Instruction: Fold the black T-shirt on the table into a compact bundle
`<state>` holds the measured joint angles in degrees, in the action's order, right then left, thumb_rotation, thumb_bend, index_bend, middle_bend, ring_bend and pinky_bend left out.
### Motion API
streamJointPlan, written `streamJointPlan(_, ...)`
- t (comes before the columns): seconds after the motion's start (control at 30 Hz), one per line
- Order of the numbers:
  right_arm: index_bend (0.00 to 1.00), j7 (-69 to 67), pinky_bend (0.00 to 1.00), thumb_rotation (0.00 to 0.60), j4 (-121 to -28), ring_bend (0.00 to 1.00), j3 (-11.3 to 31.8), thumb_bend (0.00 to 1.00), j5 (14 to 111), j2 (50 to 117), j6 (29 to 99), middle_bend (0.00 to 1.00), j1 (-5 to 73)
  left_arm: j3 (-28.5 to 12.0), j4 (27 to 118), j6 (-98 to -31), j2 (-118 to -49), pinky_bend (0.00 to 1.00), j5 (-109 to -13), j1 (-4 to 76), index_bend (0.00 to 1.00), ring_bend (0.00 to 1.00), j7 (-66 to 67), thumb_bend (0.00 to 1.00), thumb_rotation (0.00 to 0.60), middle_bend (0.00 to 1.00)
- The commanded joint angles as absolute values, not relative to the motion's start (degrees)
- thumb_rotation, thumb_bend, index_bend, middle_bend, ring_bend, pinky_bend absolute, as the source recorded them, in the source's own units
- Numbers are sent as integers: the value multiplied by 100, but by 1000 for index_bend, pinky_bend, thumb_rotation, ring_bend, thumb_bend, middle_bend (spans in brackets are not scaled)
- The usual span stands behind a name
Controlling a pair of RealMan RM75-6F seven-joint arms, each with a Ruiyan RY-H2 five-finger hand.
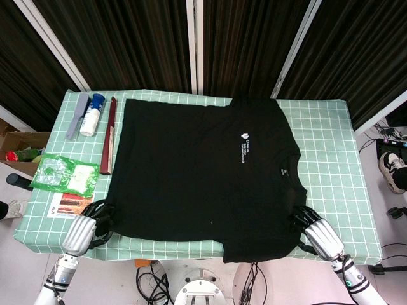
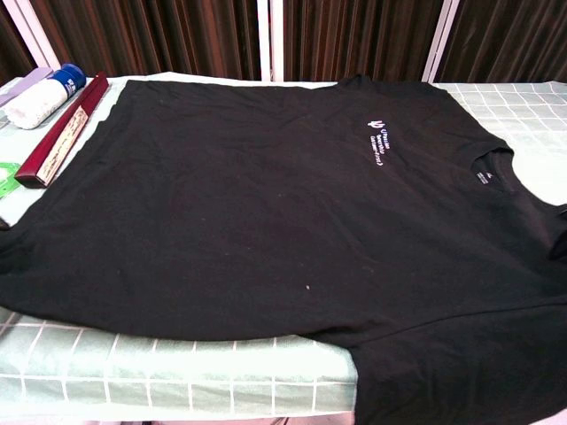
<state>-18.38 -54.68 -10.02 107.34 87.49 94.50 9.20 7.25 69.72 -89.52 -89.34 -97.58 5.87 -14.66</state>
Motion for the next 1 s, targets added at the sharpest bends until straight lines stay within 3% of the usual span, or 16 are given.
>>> streamJointPlan(0.03,783,-1672,217,600,-5776,150,-1075,526,10822,8471,9768,368,744,873,7195,-9280,-8694,205,-9846,356,642,154,-1593,497,600,276)
streamJointPlan(0.37,788,-895,237,600,-6649,162,-1499,551,11246,7825,10356,376,226,1623,7297,-10100,-8302,205,-10487,-385,631,154,-1545,498,600,276)
streamJointPlan(0.57,791,-670,249,600,-6861,179,-1648,580,11418,7634,10619,387,-60,1761,7007,-10490,-8299,205,-10794,-654,628,153,-1441,496,600,277)
streamJointPlan(0.83,791,-711,255,600,-6871,184,-1326,582,11412,7707,10706,386,33,1528,7845,-10347,-7952,204,-10868,-384,628,153,-1329,495,600,279)
streamJointPlan(1.0,790,-684,246,600,-7270,178,-832,582,11111,7545,10240,388,505,917,8837,-9759,-7534,201,-10590,253,629,153,-1092,495,600,279)
